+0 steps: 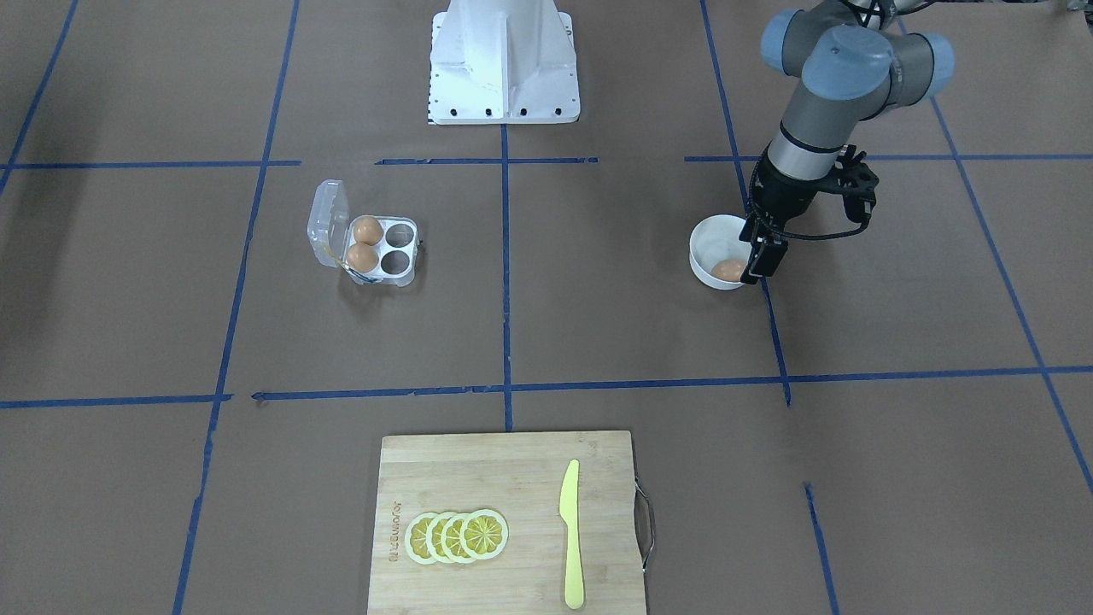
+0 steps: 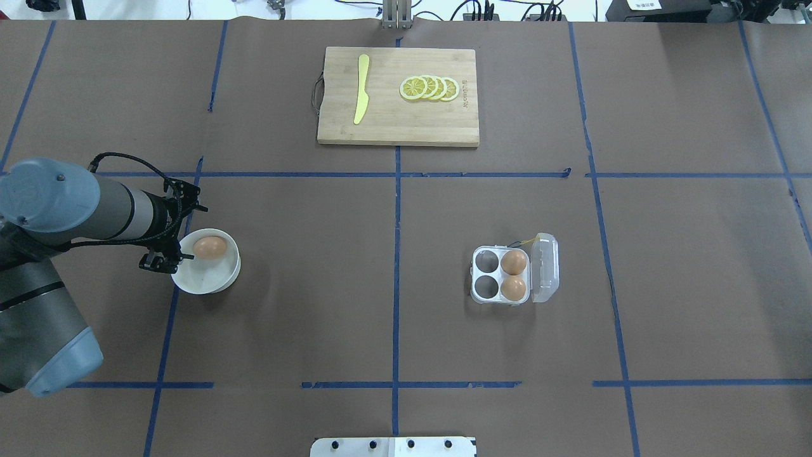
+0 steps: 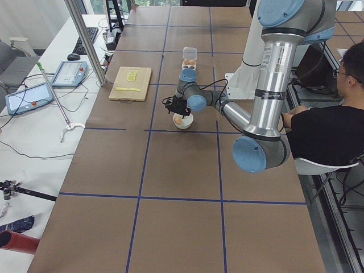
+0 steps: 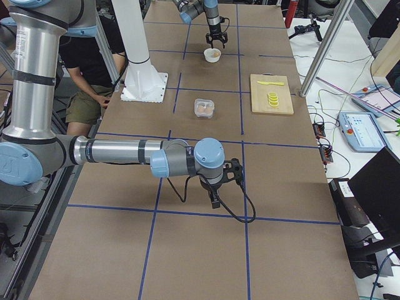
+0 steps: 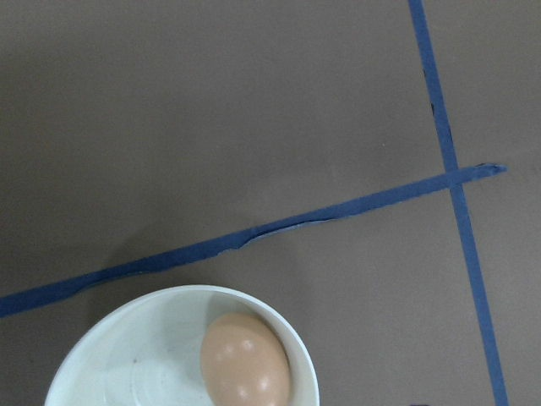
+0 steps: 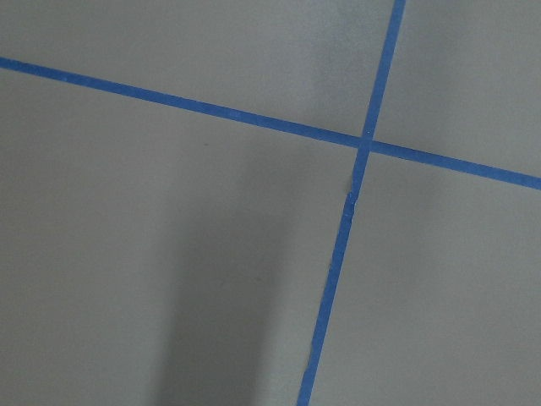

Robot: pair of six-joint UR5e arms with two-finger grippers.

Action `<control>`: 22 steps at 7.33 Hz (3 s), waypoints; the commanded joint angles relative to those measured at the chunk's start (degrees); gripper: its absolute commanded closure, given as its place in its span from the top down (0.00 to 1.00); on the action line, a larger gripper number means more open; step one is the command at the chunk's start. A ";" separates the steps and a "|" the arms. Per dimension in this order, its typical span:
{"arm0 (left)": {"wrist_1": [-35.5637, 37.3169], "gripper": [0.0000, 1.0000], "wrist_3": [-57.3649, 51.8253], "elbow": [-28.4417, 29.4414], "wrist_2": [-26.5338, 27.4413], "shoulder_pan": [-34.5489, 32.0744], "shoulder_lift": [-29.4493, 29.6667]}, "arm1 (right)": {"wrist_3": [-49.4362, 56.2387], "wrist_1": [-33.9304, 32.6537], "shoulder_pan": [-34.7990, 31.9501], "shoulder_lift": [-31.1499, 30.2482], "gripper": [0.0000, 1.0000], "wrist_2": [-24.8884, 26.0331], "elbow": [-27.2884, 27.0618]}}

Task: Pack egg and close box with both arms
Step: 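Move the left gripper over the brown egg in the white bowl, then lower the left gripper into the bowl and close it on the egg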

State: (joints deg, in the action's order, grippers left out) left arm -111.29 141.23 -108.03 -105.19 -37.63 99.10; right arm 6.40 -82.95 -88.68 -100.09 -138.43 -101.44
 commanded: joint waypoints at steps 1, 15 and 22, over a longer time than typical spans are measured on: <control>-0.07 0.87 0.10 1.33 -0.02 0.88 0.65 | 0.01 0.42 0.00 0.07 1.00 0.00 -0.07; -0.16 0.75 4.32 2.74 -0.02 3.44 -0.05 | -0.07 2.36 0.00 -0.11 1.00 0.00 1.68; -0.60 0.72 3.53 4.67 0.07 3.79 0.66 | -0.16 2.36 0.00 -0.02 1.00 0.00 2.04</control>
State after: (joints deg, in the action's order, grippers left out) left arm -111.74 144.88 -103.54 -105.13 -33.85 99.53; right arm 6.24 -80.60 -88.68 -100.14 -138.43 -99.41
